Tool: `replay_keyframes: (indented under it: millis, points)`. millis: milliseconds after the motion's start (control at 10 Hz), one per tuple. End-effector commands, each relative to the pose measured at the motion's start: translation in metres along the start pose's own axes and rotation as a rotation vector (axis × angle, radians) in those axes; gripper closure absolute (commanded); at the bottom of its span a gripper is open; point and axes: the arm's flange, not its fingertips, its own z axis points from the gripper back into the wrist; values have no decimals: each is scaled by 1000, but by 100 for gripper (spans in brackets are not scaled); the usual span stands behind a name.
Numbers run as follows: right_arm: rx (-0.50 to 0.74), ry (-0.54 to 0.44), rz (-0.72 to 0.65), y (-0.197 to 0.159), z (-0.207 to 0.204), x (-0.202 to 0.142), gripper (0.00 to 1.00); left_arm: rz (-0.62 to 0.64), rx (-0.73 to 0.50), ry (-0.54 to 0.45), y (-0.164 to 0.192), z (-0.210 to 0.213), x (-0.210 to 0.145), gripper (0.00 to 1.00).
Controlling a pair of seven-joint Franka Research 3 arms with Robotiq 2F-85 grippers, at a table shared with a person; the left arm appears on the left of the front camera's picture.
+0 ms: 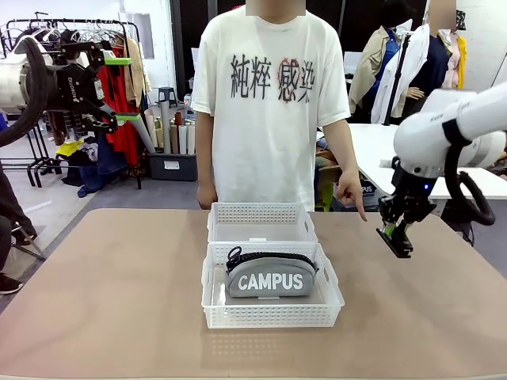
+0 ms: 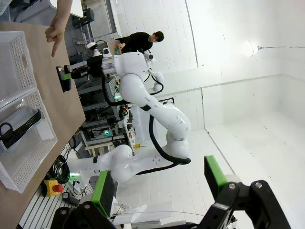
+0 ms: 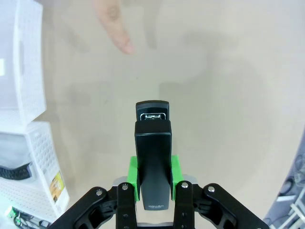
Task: Distribute items into two baskets.
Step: Pick up the Stapler that the person points to.
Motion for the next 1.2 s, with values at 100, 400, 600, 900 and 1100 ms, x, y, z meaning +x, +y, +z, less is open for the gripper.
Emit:
replay_keyframes:
  millis: [100,400,600,900,1100]
  points:
    - [19,3,3,20,64,-1,100,-2,-4,3,-1,0,-1,0]
    - [1,-45,14,42,136,5,100,-2,-4,3,-1,0,-1,0]
    - [17,-59,4,52,181,12,100,-2,-4,3,-1,0,-1,0]
    - [24,-90,16,62,233,21,100,-2,-4,3,-1,0,-1,0]
    - [35,-118,29,67,252,21,100,-2,-4,3,-1,0,-1,0]
